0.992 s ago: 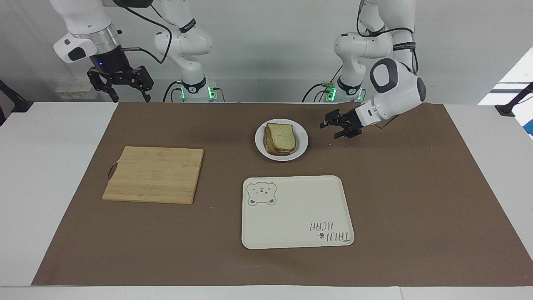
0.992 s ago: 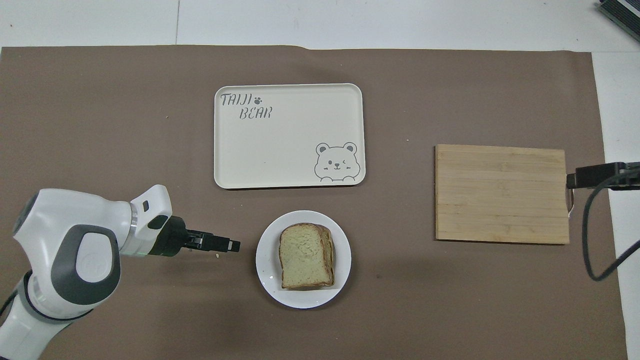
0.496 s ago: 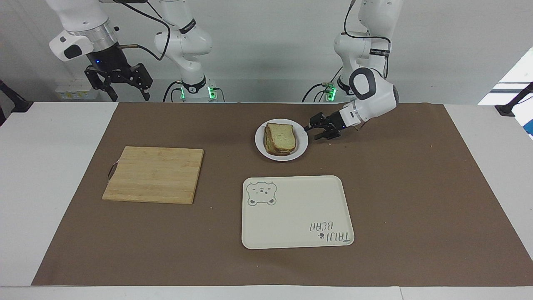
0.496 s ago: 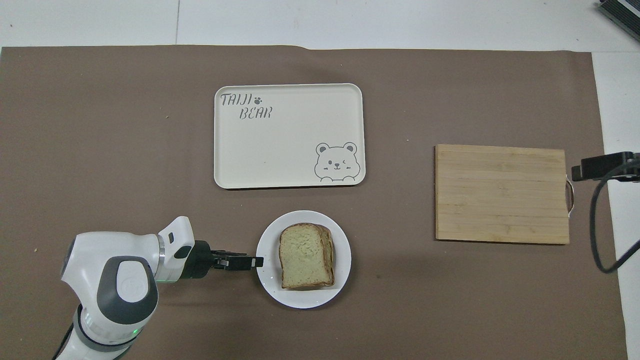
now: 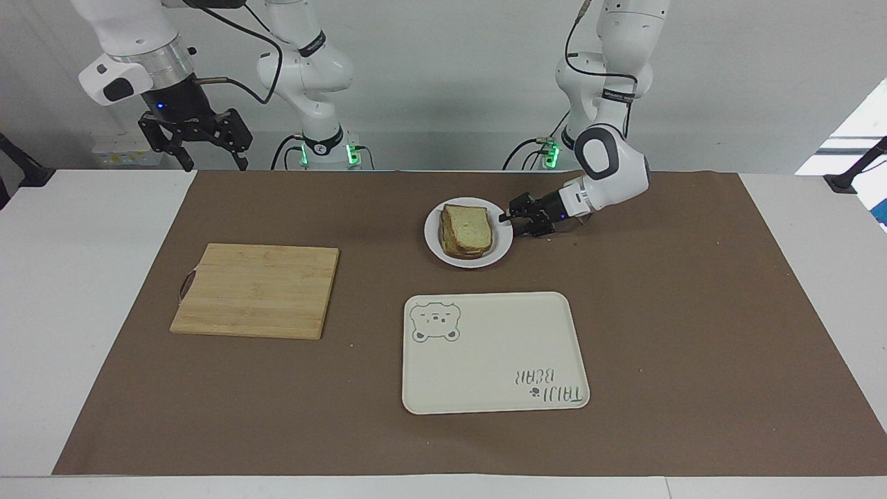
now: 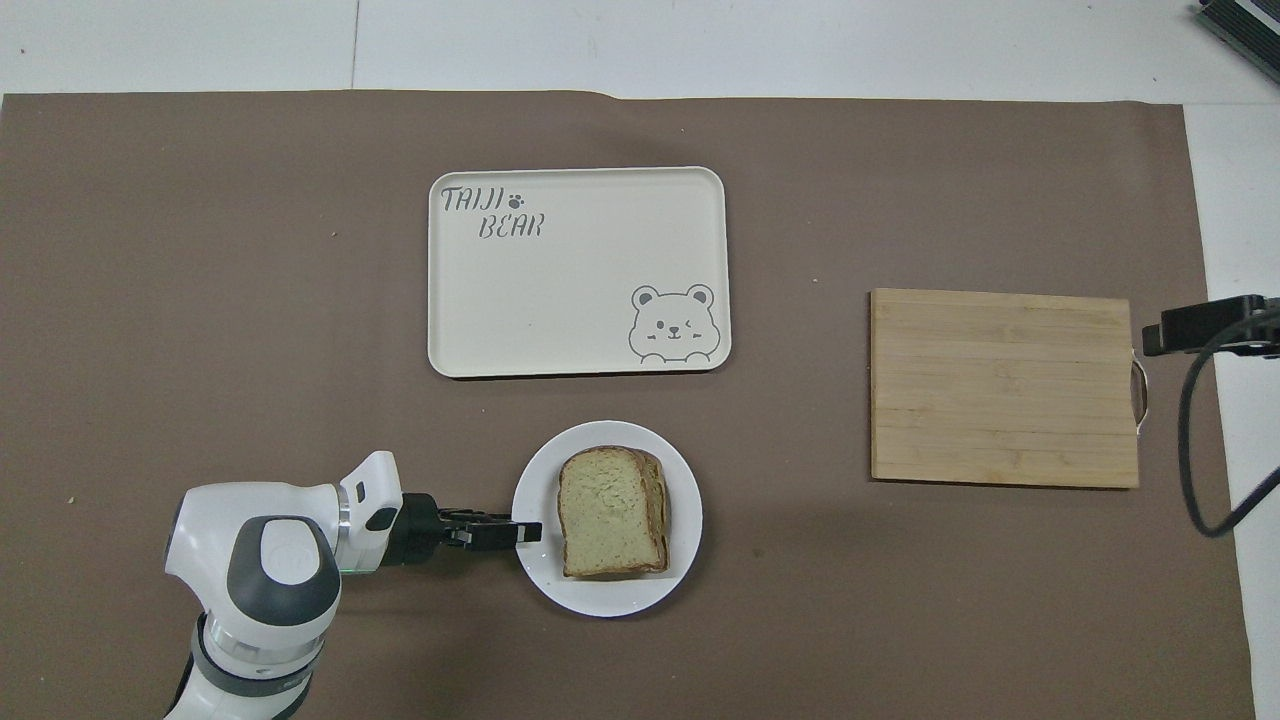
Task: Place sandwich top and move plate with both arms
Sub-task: 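Move the left gripper to the plate rim and grasp it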
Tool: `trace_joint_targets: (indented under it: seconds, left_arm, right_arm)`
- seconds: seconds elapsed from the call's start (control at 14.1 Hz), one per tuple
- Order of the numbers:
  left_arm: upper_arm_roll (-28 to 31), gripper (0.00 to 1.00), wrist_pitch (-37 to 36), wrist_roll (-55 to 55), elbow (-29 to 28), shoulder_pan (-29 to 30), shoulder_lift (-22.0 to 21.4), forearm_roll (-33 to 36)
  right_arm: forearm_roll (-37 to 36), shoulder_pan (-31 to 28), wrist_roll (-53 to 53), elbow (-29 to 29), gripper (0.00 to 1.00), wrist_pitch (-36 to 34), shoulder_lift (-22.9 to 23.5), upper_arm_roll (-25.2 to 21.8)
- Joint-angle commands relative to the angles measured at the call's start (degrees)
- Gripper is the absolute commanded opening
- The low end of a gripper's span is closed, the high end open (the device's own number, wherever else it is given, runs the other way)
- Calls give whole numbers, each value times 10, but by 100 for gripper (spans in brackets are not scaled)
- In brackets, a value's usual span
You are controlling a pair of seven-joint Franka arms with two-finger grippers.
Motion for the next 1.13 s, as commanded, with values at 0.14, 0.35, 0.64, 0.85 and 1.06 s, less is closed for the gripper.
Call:
trace_joint_targets:
  seconds: [0.14, 0.35, 0.64, 0.85, 1.06]
  left_arm:
    - [6, 65, -6, 39, -15, -8, 2, -47]
    - [6, 63, -19, 40, -20, -8, 0, -57]
    - [6, 48, -48, 41, -29, 1, -8, -59]
    - [6, 46, -52, 43, -35, 0, -13, -60]
    - [6, 30, -57, 42, -36, 1, -14, -64]
  right_arm:
    - [1, -10, -17, 12, 100, -15, 5, 2]
    - [1, -10, -17, 12, 100, -15, 5, 2]
    - [1, -10, -18, 12, 100, -13, 5, 2]
    - [1, -9, -21, 12, 100, -15, 5, 1]
    - [1, -1, -22, 12, 100, -20, 5, -12]
